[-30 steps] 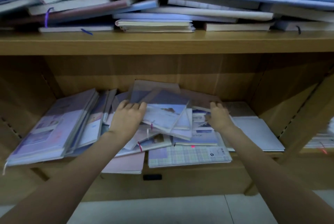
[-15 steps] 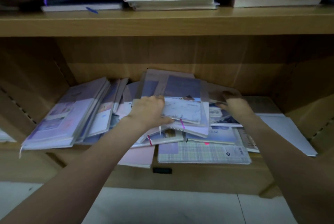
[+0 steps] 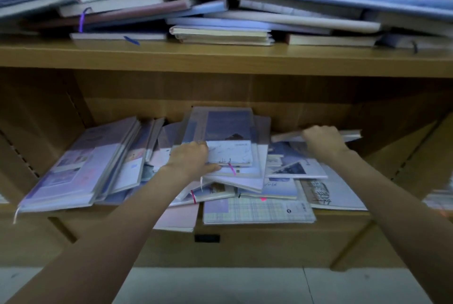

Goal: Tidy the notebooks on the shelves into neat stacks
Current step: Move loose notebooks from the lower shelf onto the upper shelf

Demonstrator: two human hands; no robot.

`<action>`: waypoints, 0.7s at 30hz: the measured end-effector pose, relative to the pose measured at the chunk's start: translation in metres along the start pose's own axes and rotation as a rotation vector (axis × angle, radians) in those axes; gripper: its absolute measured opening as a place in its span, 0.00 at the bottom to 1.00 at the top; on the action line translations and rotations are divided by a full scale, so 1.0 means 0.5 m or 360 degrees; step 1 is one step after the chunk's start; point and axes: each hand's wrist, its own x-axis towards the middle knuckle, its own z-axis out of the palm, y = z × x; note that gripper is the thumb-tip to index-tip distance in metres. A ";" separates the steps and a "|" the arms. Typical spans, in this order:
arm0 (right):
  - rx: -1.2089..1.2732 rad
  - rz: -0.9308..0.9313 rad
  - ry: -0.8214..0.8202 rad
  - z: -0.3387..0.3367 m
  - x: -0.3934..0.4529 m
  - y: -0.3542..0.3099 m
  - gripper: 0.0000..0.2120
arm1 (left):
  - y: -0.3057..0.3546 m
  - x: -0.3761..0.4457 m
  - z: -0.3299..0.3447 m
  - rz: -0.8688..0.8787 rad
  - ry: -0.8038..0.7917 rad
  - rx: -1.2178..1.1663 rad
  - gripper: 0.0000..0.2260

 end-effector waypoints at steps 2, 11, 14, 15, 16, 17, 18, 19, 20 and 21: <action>0.0036 0.0164 0.0177 -0.030 -0.041 0.042 0.09 | 0.015 -0.005 0.000 0.0027 0.0024 0.0116 0.28; 0.1223 -0.0166 0.1392 -0.074 -0.117 -0.038 0.13 | -0.024 -0.076 0.059 0.0088 0.0362 -0.0431 0.24; 0.1665 0.0072 0.0670 -0.008 -0.094 -0.113 0.14 | -0.055 -0.093 0.057 0.0047 0.0371 -0.0684 0.17; 0.1976 0.0148 0.0344 0.017 -0.095 -0.131 0.13 | -0.067 -0.095 0.053 -0.0011 0.0403 -0.0846 0.15; 0.2300 0.0187 0.0096 0.038 -0.096 -0.146 0.12 | -0.079 -0.096 0.049 -0.0070 0.0433 -0.1017 0.14; 0.2605 0.0262 -0.0072 0.049 -0.099 -0.153 0.11 | -0.088 -0.093 0.043 -0.0118 0.0439 -0.1154 0.13; 0.2853 0.0367 -0.0188 0.047 -0.102 -0.157 0.10 | -0.092 -0.088 0.036 -0.0155 0.0431 -0.1235 0.13; 0.2998 0.0481 -0.0251 0.046 -0.097 -0.158 0.10 | -0.091 -0.079 0.029 -0.0185 0.0416 -0.1274 0.13; 0.3057 0.0554 -0.0287 0.040 -0.092 -0.159 0.09 | -0.086 -0.070 0.020 -0.0214 0.0395 -0.1288 0.13; 0.3038 0.0579 -0.0302 0.037 -0.085 -0.163 0.09 | -0.076 -0.062 0.013 -0.0242 0.0356 -0.1269 0.13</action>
